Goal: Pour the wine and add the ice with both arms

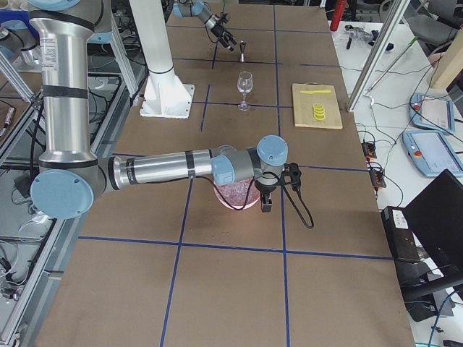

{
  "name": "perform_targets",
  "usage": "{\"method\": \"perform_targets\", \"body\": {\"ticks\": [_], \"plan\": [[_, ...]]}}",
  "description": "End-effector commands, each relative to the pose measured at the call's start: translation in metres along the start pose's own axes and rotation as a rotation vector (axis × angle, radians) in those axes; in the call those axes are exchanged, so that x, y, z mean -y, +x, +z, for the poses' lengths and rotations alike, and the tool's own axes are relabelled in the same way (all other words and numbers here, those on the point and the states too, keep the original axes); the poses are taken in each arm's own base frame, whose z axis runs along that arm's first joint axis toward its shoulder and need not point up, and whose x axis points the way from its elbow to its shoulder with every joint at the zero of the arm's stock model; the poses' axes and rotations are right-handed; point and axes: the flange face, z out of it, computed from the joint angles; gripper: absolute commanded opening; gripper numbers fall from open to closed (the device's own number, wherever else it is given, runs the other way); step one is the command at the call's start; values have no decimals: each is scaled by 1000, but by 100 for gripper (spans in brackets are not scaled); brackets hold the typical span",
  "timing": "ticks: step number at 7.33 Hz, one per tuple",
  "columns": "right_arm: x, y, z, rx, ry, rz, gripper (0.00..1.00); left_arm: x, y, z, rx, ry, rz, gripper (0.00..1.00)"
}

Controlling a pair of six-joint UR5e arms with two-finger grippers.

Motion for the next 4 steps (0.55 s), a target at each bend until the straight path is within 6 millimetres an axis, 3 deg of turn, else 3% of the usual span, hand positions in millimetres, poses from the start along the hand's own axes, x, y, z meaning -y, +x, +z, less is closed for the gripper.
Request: {"method": "perform_targets", "body": {"ticks": [1, 4], "plan": [[0, 0, 0, 2, 0, 2, 100, -13, 1, 24, 58, 163, 17, 99], [0, 2, 2, -1, -5, 4, 100, -29, 0, 46, 98, 258, 42, 94]]}}
